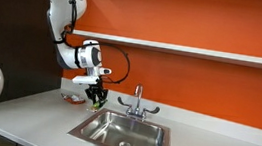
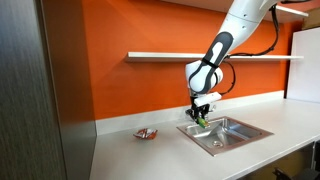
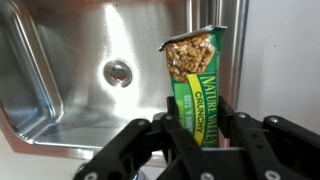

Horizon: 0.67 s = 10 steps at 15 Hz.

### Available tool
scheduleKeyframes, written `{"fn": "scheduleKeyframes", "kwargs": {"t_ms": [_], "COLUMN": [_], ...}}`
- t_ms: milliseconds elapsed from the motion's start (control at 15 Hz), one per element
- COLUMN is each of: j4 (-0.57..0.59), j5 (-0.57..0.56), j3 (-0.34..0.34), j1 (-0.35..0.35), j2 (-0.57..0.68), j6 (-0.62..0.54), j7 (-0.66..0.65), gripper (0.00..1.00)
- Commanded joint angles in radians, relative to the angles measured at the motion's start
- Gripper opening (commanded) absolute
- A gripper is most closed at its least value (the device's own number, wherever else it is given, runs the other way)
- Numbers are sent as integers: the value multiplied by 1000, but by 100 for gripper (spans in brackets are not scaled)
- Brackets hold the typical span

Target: Move the chocolate bar from the sink to the left counter

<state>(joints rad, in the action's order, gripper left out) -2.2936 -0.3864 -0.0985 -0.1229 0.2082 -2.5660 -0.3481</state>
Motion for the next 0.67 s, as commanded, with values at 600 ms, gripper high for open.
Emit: {"fn": "scheduleKeyframes", "kwargs": {"t_ms": [600], "j4": [-27], "j5": [9], "j3": [130], "j1": [-43], "j2": [11], "j6": [-50], "j7": [171], "gripper": [16]}}
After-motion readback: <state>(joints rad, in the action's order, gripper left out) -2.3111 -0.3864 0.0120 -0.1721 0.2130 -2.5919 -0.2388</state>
